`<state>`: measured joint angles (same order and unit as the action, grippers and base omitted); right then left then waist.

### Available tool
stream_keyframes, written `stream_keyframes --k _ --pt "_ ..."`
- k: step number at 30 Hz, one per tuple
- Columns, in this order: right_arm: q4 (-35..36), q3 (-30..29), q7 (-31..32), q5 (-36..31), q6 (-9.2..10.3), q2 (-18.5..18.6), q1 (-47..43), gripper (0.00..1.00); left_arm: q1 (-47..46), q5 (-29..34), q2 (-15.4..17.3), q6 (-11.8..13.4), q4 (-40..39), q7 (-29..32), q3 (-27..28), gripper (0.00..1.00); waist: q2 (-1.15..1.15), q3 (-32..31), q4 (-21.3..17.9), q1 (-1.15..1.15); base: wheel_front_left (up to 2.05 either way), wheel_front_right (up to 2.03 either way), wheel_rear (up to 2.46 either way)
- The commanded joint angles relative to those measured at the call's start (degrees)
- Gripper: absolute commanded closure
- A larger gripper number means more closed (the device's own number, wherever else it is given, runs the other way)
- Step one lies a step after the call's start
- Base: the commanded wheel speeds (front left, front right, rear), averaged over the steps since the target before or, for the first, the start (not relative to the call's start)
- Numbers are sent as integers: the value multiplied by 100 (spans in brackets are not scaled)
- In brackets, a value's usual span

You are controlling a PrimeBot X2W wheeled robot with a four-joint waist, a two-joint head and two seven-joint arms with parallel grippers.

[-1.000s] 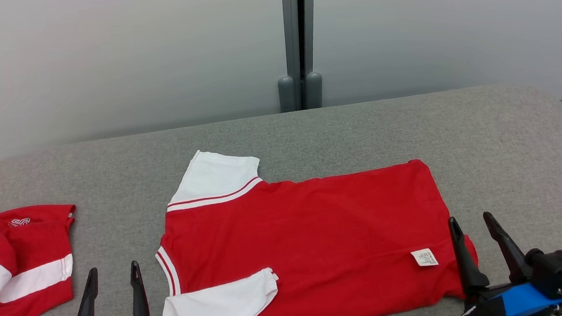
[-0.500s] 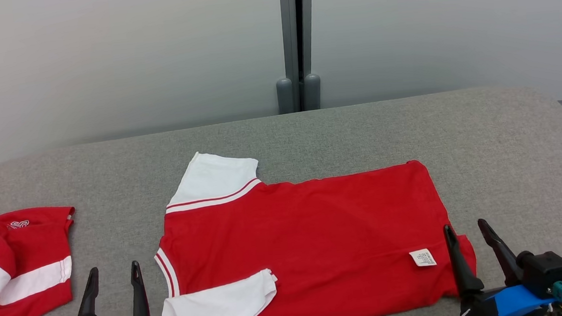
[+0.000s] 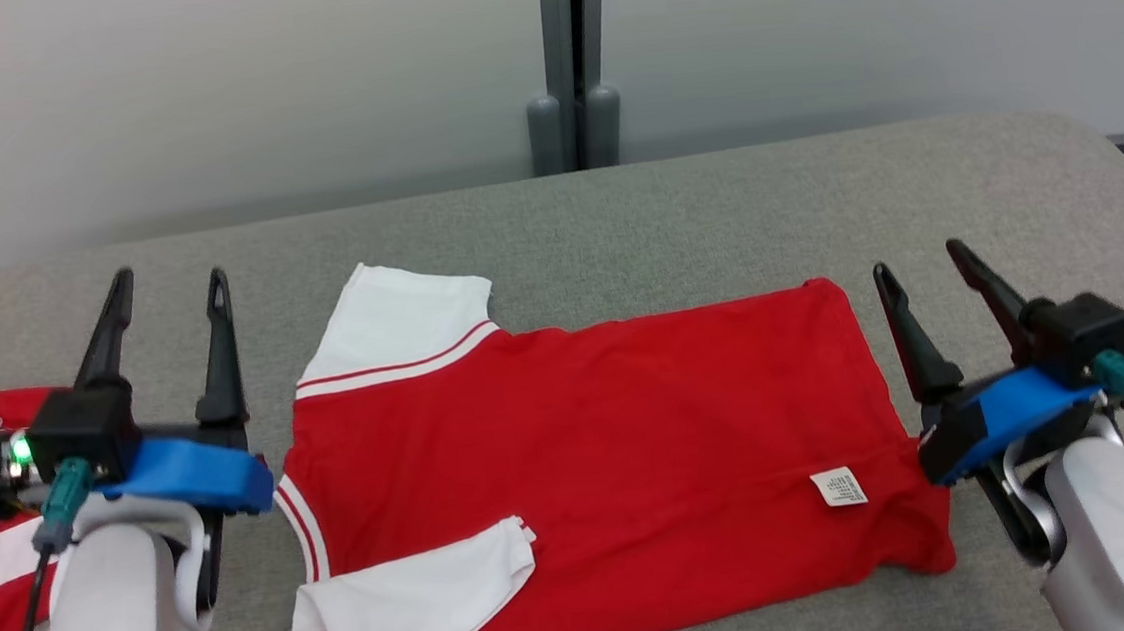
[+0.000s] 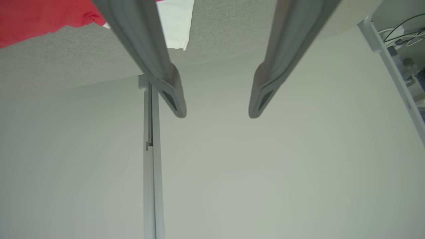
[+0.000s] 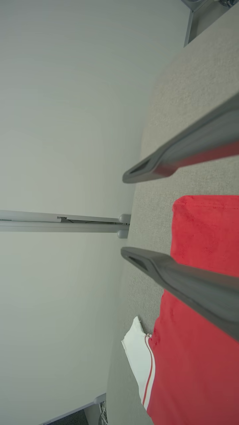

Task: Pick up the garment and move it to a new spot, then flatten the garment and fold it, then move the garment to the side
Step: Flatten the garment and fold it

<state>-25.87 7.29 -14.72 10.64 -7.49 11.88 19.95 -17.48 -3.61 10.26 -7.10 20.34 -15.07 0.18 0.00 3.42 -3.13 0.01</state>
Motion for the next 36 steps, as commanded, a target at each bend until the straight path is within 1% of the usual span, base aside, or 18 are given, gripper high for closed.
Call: stream_keyframes --k 1,3,4,7,12,16,18,19,25,30,36 --pt "-209 138 69 95 -1 139 452 0 -530 -58 147 -40 239 -14 -187 0 0 213 -30 -1 0 0 0" --pt "-436 265 171 137 -1 254 867 0 -1016 -122 275 -48 518 -12 -396 0 0 427 -89 -1 0 0 0" --pt "-649 398 281 213 -1 293 1276 0 -1526 -332 399 -48 815 78 -654 0 0 682 -153 -1 0 0 0" --pt "-997 593 465 371 -1 366 1787 0 -2246 -663 617 -38 1211 247 -1081 0 0 1037 -245 -1 0 0 0" --pt "-1470 970 662 620 -1 404 2457 0 -3198 -1346 910 -39 1799 607 -1765 0 0 1605 -421 -1 0 0 0" --pt "-1716 1253 585 814 -1 345 2816 0 -3734 -1717 1138 -38 2303 942 -2345 0 0 1966 -575 -1 0 0 0" --pt "-1809 1402 537 902 -1 306 2963 0 -3919 -1905 1208 -39 2537 1066 -2586 0 0 2114 -645 -1 0 0 0" --pt "-1809 1402 537 902 -1 306 2963 0 -3919 -1905 1208 -39 2537 1066 -2586 0 0 2114 -645 -1 0 0 0" --pt "-2023 1842 426 1260 -1 202 3277 0 -4229 -2489 1380 -39 3158 1415 -3138 0 0 2419 -838 -1 0 0 0" --pt "-2184 2162 298 1494 -1 219 3505 0 -4343 -2998 1515 -39 3540 1652 -3526 0 0 2619 -927 -1 0 0 0" --pt "-2304 2350 203 1617 -1 196 3643 0 -4306 -3389 1518 -40 3755 1842 -3766 0 0 2726 -959 -1 0 0 0"
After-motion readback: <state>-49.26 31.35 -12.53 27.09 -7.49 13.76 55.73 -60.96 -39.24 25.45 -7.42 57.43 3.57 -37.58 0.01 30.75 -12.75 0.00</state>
